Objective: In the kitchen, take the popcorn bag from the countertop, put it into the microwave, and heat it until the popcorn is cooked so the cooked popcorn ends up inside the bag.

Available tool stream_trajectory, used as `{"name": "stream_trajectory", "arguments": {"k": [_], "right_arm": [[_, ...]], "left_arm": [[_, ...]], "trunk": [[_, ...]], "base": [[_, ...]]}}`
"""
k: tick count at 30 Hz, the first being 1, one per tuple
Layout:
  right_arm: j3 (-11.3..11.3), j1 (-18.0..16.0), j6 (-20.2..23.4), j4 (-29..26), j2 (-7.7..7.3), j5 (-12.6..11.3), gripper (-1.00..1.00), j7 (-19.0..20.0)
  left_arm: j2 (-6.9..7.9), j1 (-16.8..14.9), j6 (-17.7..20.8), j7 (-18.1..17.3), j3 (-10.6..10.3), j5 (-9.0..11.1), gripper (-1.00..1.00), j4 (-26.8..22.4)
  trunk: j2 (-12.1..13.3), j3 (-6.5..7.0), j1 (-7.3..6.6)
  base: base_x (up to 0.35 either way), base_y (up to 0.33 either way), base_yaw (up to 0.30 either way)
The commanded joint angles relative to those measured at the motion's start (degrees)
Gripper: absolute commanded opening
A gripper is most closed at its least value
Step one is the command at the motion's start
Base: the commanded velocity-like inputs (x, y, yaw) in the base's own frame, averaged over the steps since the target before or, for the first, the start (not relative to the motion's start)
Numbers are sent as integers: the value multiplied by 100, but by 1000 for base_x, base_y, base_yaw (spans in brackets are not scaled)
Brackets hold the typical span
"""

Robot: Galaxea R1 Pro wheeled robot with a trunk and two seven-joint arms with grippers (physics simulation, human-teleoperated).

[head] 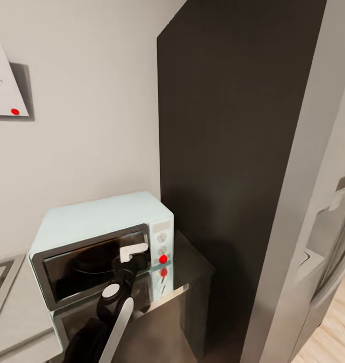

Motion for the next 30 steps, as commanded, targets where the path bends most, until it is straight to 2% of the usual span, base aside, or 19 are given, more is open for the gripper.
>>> {"name": "stream_trajectory", "arguments": {"k": [1, 6, 10, 15, 26, 27, 30], "right_arm": [[-49, -7, 10, 7, -2, 54, 100, 13], [-49, -7, 10, 7, -2, 54, 100, 13], [-49, -7, 10, 7, -1, 54, 100, 12], [-49, -7, 10, 7, -1, 54, 100, 12], [-49, -7, 3, 7, -9, 54, 100, 12], [-49, -7, 8, 7, -6, 54, 100, 12], [-49, -7, 10, 7, -7, 54, 100, 13]], "left_arm": [[2, -6, 14, 72, -10, 55, 100, -8], [-4, -6, 20, 97, 3, 63, 100, -15], [-16, -6, 23, 125, 7, 71, 100, -31], [-16, -6, 22, 383, -1, 79, 100, -26], [-41, -6, 31, 394, -53, 81, 100, -14], [-47, -6, 31, 402, -85, 81, 100, -20], [-51, -6, 37, 615, -374, 160, 100, 36]], "trunk": [[-5, -8, 2], [-5, -8, 2], [-5, -8, 2], [-5, -8, 2], [-5, -8, 2], [-5, -8, 2], [-5, -8, 2]], "base": [[108, 0, 0], [-27, 0, 0], [-291, 0, 0], [-322, 0, 0], [-324, 0, 0], [-324, 7, 0], [-324, 2, 0]]}}
